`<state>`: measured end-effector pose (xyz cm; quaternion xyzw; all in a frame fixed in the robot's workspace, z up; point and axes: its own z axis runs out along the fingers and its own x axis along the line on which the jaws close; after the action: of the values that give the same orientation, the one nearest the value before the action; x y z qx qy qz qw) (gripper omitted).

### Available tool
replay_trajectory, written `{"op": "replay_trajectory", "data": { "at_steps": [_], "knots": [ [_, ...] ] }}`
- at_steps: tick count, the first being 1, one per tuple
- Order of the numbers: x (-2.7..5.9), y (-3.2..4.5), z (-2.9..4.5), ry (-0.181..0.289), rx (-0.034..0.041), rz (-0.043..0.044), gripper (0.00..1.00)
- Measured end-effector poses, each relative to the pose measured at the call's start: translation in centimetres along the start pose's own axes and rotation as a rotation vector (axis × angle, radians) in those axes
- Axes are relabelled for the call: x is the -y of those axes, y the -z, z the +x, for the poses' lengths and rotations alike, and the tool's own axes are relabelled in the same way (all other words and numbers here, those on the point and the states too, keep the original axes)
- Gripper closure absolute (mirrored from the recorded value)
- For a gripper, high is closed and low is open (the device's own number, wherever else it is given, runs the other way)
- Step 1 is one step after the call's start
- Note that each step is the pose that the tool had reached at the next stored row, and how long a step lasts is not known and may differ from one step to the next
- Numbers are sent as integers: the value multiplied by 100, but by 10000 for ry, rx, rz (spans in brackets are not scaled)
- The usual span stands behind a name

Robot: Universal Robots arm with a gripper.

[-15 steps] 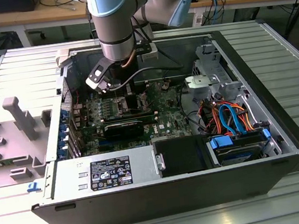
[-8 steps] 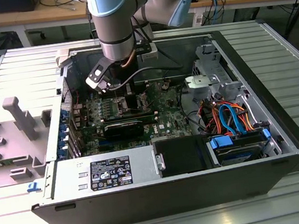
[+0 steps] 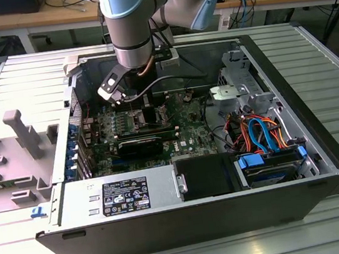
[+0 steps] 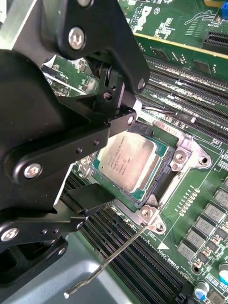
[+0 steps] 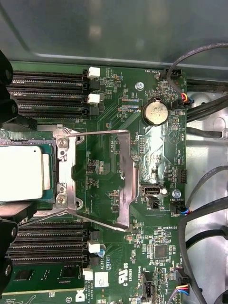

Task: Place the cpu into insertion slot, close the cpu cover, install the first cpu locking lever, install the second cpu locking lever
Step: 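Place the cpu into insertion slot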

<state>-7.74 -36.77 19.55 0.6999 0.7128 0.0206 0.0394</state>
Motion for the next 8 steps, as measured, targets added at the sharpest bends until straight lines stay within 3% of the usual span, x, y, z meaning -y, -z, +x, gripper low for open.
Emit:
{"op": "replay_trajectory", "data": {
  "at_steps": [3,8],
  "knots": [
    [-5,69,-6,-6,-35,-1,32],
    [-7,83,-7,-6,-48,-1,32]
  ]
}}
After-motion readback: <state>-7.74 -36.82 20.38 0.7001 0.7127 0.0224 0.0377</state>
